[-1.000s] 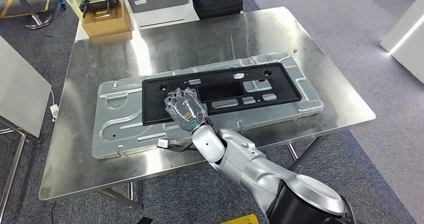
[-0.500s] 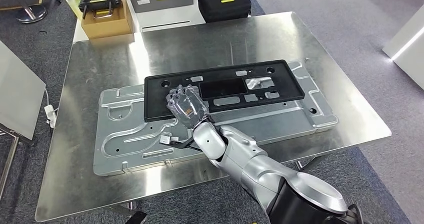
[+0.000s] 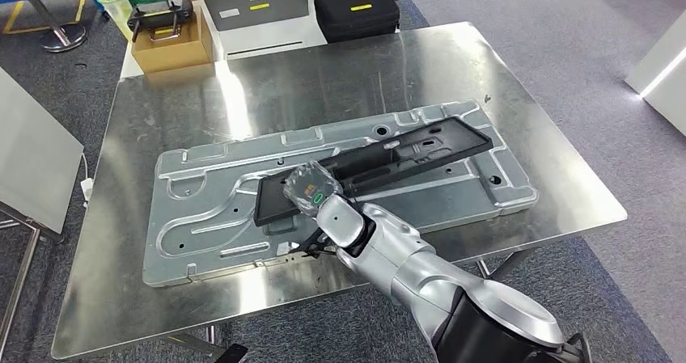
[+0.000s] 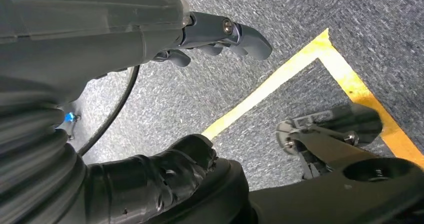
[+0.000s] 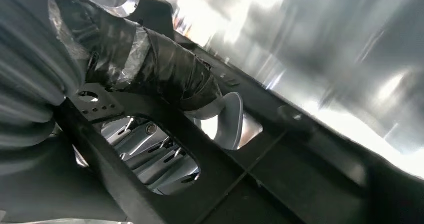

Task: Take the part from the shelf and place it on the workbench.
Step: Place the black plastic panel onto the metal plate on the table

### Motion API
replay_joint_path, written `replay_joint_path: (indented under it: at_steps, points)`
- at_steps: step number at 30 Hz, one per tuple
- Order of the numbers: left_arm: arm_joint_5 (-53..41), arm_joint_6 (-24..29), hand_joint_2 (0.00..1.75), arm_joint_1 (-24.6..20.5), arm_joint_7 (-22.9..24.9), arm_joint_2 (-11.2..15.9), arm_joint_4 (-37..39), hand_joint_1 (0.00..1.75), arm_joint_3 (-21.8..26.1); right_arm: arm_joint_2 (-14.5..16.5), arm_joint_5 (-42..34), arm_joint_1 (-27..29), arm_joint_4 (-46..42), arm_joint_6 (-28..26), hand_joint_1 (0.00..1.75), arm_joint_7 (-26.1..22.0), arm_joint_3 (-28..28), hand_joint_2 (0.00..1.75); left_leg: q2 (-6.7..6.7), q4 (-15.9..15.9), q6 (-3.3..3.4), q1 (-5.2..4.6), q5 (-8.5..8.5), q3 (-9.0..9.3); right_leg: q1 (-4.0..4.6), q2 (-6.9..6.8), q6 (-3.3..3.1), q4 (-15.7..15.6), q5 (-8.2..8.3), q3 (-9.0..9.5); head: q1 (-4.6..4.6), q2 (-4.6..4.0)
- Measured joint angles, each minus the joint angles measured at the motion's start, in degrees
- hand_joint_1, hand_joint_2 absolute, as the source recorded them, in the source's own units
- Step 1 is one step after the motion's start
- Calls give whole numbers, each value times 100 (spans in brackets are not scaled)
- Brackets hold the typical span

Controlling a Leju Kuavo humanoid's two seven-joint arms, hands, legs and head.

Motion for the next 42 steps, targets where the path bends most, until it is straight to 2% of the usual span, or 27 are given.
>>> replay_joint_path:
  at_steps: [1,2,4,5,6,8,10,11,13,14,15,16,18,20,23,25,26,28,29,30,31,32,34,36,38,40,42]
  points:
    - [5,2,175,13,-39,15,-1,0,0,1,-290,2,-17,300,0,-171,-2,0,3,-156,-16,18,116,99,-5,7,4,6,-3,2,0,0]
    - [14,6,175,20,-70,32,-1,0,0,2,-549,-12,-37,497,0,-275,-2,0,9,-509,-26,36,298,300,-12,19,15,16,-10,8,0,0]
    - [43,11,87,19,-109,57,-1,0,0,3,-971,-65,-67,695,0,-375,-2,0,18,-1238,-16,41,520,706,-12,47,62,43,-31,12,2,0]
    - [61,11,44,17,-119,63,0,0,1,2,-1184,-90,-68,749,0,-395,-2,0,20,-1448,8,29,551,820,-9,59,95,50,-35,11,3,0]
    - [76,13,0,20,-124,71,0,0,3,0,-1392,-112,-68,787,0,-400,-1,0,19,-1521,39,11,526,859,-5,71,128,48,-32,10,4,0]
    - [98,19,0,33,-125,92,0,0,12,-4,-1760,-154,-68,840,0,-398,-1,0,27,-1558,114,2,545,880,-7,91,198,36,-29,10,5,0]
    - [120,29,0,40,-122,107,0,0,28,-10,-2000,-176,-69,864,0,-403,0,0,52,-1611,194,18,577,909,-10,76,247,213,-165,-65,7,0]
    - [135,33,0,39,-120,109,0,0,37,-13,-2083,-175,-69,870,0,-407,2,0,63,-1631,230,26,590,918,-12,63,260,471,-320,-180,8,0]
    - [158,36,0,43,-110,115,-1,0,53,-17,-2192,-146,-68,887,0,-412,21,0,71,-1633,266,15,591,915,-17,50,272,1205,-669,-513,7,0]
    - [166,37,0,55,-102,119,-2,0,58,-20,-2231,-125,-65,898,0,-412,34,0,69,-1630,271,12,590,913,-22,49,277,1506,-763,-657,8,0]
    - [170,37,0,72,-93,122,-2,0,62,-22,-2257,-108,-62,910,0,-411,48,0,64,-1625,271,12,588,913,-29,49,279,1621,-749,-718,7,0]
    - [174,36,0,91,-86,125,-1,0,66,-24,-2277,-99,-61,919,0,-410,58,0,58,-1615,266,12,583,913,-37,47,277,1517,-632,-675,8,0]
    - [178,33,0,116,-76,127,0,0,70,-23,-2296,-97,-60,929,0,-409,69,0,43,-1580,235,14,563,908,-53,39,258,813,-270,-341,9,0]
    - [178,31,0,123,-72,127,0,0,72,-19,-2299,-100,-60,929,0,-409,71,0,28,-1533,174,-6,539,882,-44,35,227,233,-87,-65,7,0]
    - [178,30,0,133,-70,128,0,0,79,-15,-2299,-97,-60,933,0,-410,73,0,20,-1545,70,-1,549,865,-13,38,145,107,-66,-22,4,0]
    - [178,30,0,135,-70,135,0,0,83,-6,-2299,-98,-60,934,0,-412,73,0,22,-1424,17,17,447,814,-26,28,74,61,-32,-5,3,0]
    - [178,30,0,135,-70,137,0,0,85,-1,-2300,-98,-60,934,0,-412,73,0,24,-1215,-2,22,315,722,-36,18,45,41,-19,3,1,0]
    - [178,30,0,143,-70,138,0,0,87,2,-2301,-90,-58,935,0,-409,74,0,26,-501,-27,25,-39,404,-24,4,14,35,-18,1,-1,0]
    - [178,30,0,153,-70,138,0,0,89,2,-2301,-83,-58,936,0,-408,74,0,26,-163,-36,25,-159,250,-15,1,8,36,-20,-1,0,0]
    - [178,30,0,164,-70,139,0,0,90,2,-2301,-75,-57,937,0,-407,75,0,26,19,-38,25,-183,166,-6,2,4,38,-23,0,-1,0]
    - [178,30,0,174,-70,142,0,0,91,2,-2301,-71,-57,937,0,-407,75,0,26,-27,-32,25,-95,190,-1,5,4,41,-24,3,-1,0]
    - [178,30,0,178,-70,144,0,0,92,2,-2301,-68,-58,937,0,-407,75,0,26,-295,-18,24,82,320,0,9,7,44,-27,8,-1,0]
    - [178,30,0,176,-70,150,0,0,93,5,-2301,-71,-58,936,0,-407,75,0,29,-1087,25,12,419,702,12,15,27,54,-38,10,0,0]
    - [181,30,0,171,-67,153,0,0,95,8,-2312,-74,-58,937,0,-407,76,0,23,-1514,71,-17,513,901,22,18,74,56,-38,-5,0,0]
    - [193,30,0,177,-44,153,0,0,100,8,-2357,-72,-57,942,0,-407,80,0,15,-1560,123,-33,525,915,17,22,137,48,-17,-11,1,0]
    - [209,30,0,180,-21,153,0,0,113,5,-2411,-75,-56,946,0,-405,85,0,28,-1606,191,-14,581,923,9,22,194,133,-105,-37,4,0]
    - [219,22,0,173,-18,153,0,0,132,2,-2443,-73,-51,926,0,-378,94,0,44,-1639,244,0,622,911,2,19,235,615,-453,-226,5,0]
